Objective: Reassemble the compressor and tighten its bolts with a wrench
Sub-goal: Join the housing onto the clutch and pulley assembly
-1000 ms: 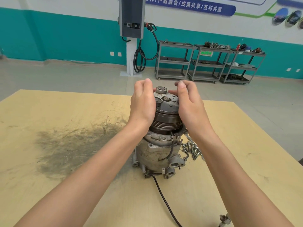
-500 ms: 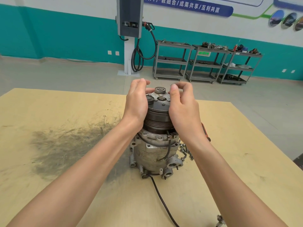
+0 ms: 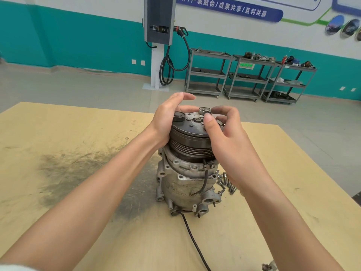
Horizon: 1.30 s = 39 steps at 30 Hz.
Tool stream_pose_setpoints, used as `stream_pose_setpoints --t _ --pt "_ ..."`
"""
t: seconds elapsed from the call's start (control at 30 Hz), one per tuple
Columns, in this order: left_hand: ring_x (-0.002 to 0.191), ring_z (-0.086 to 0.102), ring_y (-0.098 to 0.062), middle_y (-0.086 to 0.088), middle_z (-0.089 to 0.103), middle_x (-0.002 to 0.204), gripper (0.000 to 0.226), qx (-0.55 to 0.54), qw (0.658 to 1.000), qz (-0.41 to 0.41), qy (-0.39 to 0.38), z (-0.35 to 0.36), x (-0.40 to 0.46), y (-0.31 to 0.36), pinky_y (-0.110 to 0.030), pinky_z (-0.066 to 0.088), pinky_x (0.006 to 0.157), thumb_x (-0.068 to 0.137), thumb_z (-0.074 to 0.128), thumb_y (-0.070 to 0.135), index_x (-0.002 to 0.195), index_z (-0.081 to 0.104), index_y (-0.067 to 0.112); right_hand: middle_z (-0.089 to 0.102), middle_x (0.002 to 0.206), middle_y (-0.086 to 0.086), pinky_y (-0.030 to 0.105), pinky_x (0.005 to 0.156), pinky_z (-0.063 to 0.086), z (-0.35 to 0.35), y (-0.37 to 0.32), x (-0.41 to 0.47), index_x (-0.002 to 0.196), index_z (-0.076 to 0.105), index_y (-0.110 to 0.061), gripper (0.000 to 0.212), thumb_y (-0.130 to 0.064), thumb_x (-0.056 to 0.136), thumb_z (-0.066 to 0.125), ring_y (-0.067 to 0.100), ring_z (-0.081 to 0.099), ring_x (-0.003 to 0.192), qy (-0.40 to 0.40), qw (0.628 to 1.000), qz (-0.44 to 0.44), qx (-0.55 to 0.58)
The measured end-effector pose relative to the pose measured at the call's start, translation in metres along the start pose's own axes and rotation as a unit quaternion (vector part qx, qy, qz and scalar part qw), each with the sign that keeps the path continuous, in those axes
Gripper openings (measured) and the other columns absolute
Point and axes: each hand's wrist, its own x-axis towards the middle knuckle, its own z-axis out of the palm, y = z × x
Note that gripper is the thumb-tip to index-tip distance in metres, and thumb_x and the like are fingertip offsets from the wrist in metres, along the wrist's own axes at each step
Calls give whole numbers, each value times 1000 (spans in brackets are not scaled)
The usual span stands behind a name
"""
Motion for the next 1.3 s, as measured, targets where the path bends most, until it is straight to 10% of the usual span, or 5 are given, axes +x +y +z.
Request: stream_pose_setpoints --t 0.23,0.4,0.5,0.77,1.3 --pt "80 69 -28 -21 65 110 42 -22 992 -53 -116 -1 8 6 -31 56 67 104 25 35 125 50 9 57 119 -9 41 95 49 -9 -1 -14 118 45 -38 38 -56 84 47 12 57 115 -14 998 14 62" --pt "102 70 -26 -16 72 110 44 32 999 1 -41 -6 8 1 -45 49 98 105 23 42 115 55 14 58 110 -17 9 67 45 -23 8 -1 127 44 -33 28 -43 102 44 -20 58 88 5 995 42 90" --pt "109 66 -21 -6 74 106 42 65 996 26 50 -5 -2 -1 -51 37 109 105 25 42 108 58 16 56 116 -14 14 80 41 -21 8 17 124 43 -34 25 -47 103 37 -7 56 105 29 994 54 92" --pt "107 61 -19 -1 67 111 36 60 981 16 184 24 -29 -5 -45 46 101 103 31 40 104 61 19 61 124 8 39 93 51 1 4 49 133 51 -18 47 -49 103 33 24 61 111 15 973 175 148" --pt "90 68 -30 -16 72 97 46 -14 974 -76 214 29 -27 7 -32 52 68 99 34 35 83 72 13 72 69 4 27 62 54 9 13 53 91 68 -6 23 -22 96 52 16 70 63 50 958 177 222"
